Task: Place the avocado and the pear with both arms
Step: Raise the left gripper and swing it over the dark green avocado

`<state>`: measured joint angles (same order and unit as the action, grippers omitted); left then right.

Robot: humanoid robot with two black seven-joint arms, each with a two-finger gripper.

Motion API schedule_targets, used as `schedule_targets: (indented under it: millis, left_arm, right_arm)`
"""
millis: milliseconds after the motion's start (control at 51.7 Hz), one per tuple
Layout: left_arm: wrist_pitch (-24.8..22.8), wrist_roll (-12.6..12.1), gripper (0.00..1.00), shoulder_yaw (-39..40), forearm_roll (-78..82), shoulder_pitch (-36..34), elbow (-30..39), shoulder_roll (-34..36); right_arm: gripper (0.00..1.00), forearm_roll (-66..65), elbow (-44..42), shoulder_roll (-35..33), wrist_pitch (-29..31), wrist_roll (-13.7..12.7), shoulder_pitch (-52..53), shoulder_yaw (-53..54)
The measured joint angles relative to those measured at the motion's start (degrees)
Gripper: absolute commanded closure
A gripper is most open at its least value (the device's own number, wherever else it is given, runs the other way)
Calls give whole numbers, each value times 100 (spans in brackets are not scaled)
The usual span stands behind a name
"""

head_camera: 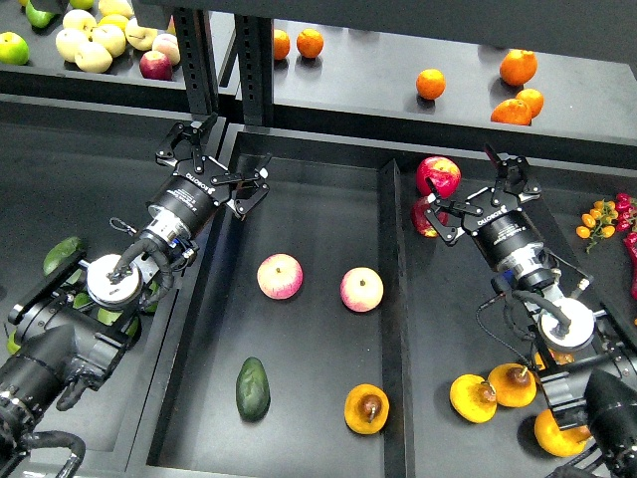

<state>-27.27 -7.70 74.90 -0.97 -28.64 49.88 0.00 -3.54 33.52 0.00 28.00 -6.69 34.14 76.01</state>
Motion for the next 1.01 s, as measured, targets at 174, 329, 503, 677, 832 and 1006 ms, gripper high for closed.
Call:
schedule_targets:
  millis: [174, 329, 503, 677, 832, 1006]
  left_arm:
    - [-70, 3, 0, -4, -65, -97, -30, 0]
    - [-73, 3, 0, -100, -149, -134, -172, 0]
    - [-73, -15, 0, -186, -155, -135, -270, 0]
    - [-73, -144, 0, -44, -177, -135, -308, 0]
    - [-73, -550, 0, 198, -192, -147, -293, 0]
    - [-73, -784, 0, 320, -193, -151, -233, 0]
  right_arm:
    - [0, 19, -3, 0, 0, 0, 7, 26]
    - [0, 20, 11, 0, 0, -5, 13, 29]
    - [0, 20, 27, 0, 0, -14, 29, 23]
    - [0, 20, 28, 0, 0, -12, 38, 23]
    - [0, 28, 43, 0, 0, 29, 37, 28]
    - [0, 38, 164, 0, 0, 35, 38, 23]
